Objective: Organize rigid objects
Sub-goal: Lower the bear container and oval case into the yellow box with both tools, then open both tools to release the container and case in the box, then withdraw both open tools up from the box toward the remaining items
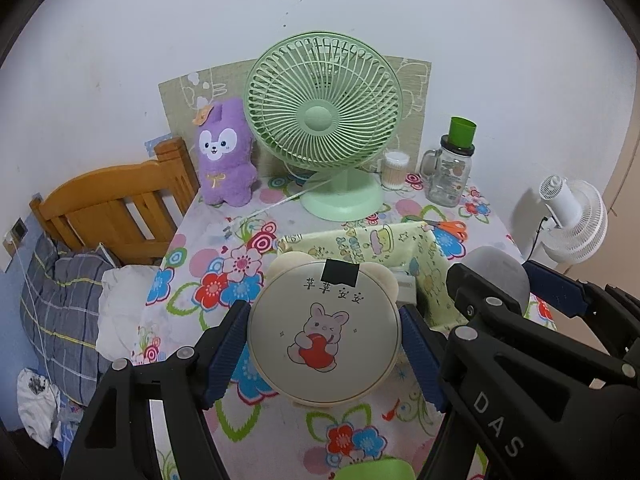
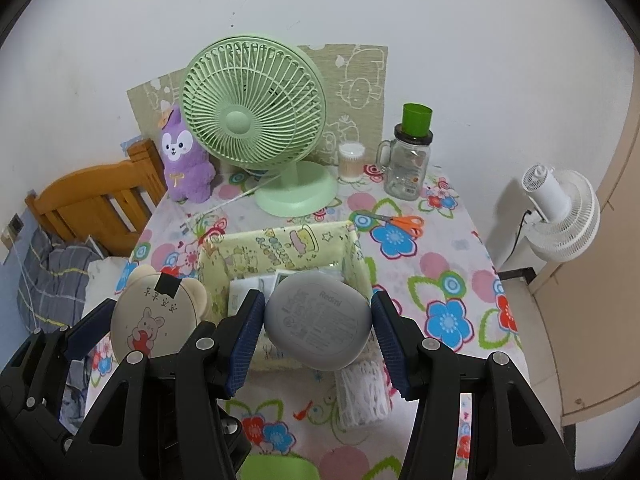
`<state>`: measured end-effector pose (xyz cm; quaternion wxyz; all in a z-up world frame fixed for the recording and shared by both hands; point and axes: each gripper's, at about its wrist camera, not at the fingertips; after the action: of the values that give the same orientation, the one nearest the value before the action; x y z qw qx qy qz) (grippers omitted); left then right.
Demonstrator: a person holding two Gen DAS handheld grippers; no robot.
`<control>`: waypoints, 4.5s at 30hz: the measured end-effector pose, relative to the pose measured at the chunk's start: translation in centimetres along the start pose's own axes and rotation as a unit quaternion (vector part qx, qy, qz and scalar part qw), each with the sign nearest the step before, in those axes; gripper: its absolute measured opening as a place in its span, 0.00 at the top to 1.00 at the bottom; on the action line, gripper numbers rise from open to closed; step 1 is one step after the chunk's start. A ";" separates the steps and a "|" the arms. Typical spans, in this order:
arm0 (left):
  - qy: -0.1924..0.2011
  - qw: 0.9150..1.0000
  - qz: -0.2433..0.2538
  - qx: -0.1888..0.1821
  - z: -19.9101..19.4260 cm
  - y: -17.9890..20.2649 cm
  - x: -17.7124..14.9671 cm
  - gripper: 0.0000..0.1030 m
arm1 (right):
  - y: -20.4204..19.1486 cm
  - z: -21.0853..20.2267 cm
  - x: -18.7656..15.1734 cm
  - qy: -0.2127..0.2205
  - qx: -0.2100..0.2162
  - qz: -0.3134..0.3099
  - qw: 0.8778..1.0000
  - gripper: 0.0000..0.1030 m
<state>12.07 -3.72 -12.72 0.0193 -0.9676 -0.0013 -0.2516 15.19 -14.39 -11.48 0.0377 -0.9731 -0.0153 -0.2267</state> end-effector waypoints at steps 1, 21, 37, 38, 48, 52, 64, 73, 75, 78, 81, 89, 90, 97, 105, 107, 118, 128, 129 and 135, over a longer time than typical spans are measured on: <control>-0.002 1.000 0.000 0.001 0.3 0.0 0.2 0.26 | 0.0 0.3 0.2 -0.002 0.001 0.001 1.000 0.44; -0.046 0.999 0.006 -0.005 6.4 0.6 3.1 0.26 | 0.8 6.5 3.4 -0.045 -0.006 0.013 0.999 0.43; -0.101 0.995 0.012 -0.005 11.5 0.7 3.0 0.26 | 1.1 12.1 3.4 -0.103 -0.011 0.024 0.994 0.43; -0.103 0.995 0.013 -0.006 11.8 0.8 2.9 0.26 | 1.1 12.3 3.3 -0.105 -0.012 0.024 0.994 0.43; -0.100 0.995 0.018 -0.004 12.8 0.7 3.1 0.26 | 1.2 13.4 3.2 -0.103 -0.009 0.030 0.994 0.42; -0.104 0.994 0.017 -0.003 12.8 0.7 3.1 0.25 | 1.2 13.4 3.3 -0.105 -0.010 0.029 0.994 0.42; -0.112 0.993 0.023 -0.007 11.9 0.9 2.6 0.20 | 1.2 12.2 2.7 -0.107 -0.008 0.021 0.994 0.36; -0.088 0.996 0.027 -0.011 9.2 1.2 2.3 0.11 | 1.6 9.6 2.2 -0.081 -0.013 0.031 0.996 0.14; -0.084 0.996 0.030 -0.011 8.7 1.3 2.3 0.10 | 1.7 9.0 2.1 -0.073 -0.016 0.032 0.997 0.13; -0.080 0.996 0.030 -0.013 8.0 1.3 2.2 0.09 | 1.8 8.2 2.0 -0.069 -0.015 0.030 0.997 0.13; -0.074 0.997 0.029 -0.014 7.2 1.3 1.9 0.08 | 1.7 7.3 1.8 -0.063 -0.014 0.028 0.998 0.12; -0.058 0.998 0.025 -0.014 5.0 1.3 1.2 0.06 | 1.5 5.0 0.9 -0.048 -0.013 0.021 0.999 0.11; -0.057 0.998 0.024 -0.014 4.8 1.3 1.1 0.06 | 1.4 4.7 0.9 -0.046 -0.012 0.020 0.999 0.11; -0.043 0.999 0.017 -0.015 2.8 1.1 0.5 0.05 | 1.3 2.7 0.4 -0.030 -0.010 0.012 0.999 0.11; -0.036 0.999 0.012 -0.017 0.8 1.1 -1.0 0.02 | 0.9 0.8 -0.7 -0.018 -0.008 -0.013 1.000 0.11; -0.036 0.999 0.009 -0.018 0.5 1.1 -1.3 0.02 | 0.9 0.5 -1.0 -0.021 -0.004 -0.016 1.000 0.11; -0.036 0.999 -0.002 -0.022 -0.5 1.1 -3.7 0.01 | 0.8 -0.7 -3.3 -0.024 0.004 -0.032 0.999 0.11; -0.055 0.998 -0.010 -0.032 0.4 1.8 -6.5 0.01 | 1.5 0.3 -5.8 -0.035 0.003 -0.039 0.999 0.11; -0.055 0.998 -0.012 -0.032 0.5 1.9 -6.7 0.01 | 1.5 0.4 -6.0 -0.036 0.002 -0.040 0.999 0.11; -0.053 0.998 -0.022 -0.033 1.2 2.1 -8.1 0.01 | 1.6 1.1 -7.2 -0.032 -0.004 -0.055 0.998 0.11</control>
<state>5.65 -5.70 -17.80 -0.0181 -0.9795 -0.0158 -0.1998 9.34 -15.99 -15.74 0.0206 -0.9777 -0.0686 -0.1976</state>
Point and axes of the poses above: each gripper's, at about its wrist camera, not at the fingertips, and z roughly the way its jaws point, y to its right, x to its top, and after that the axes turned 14 degrees about -y, right-handed
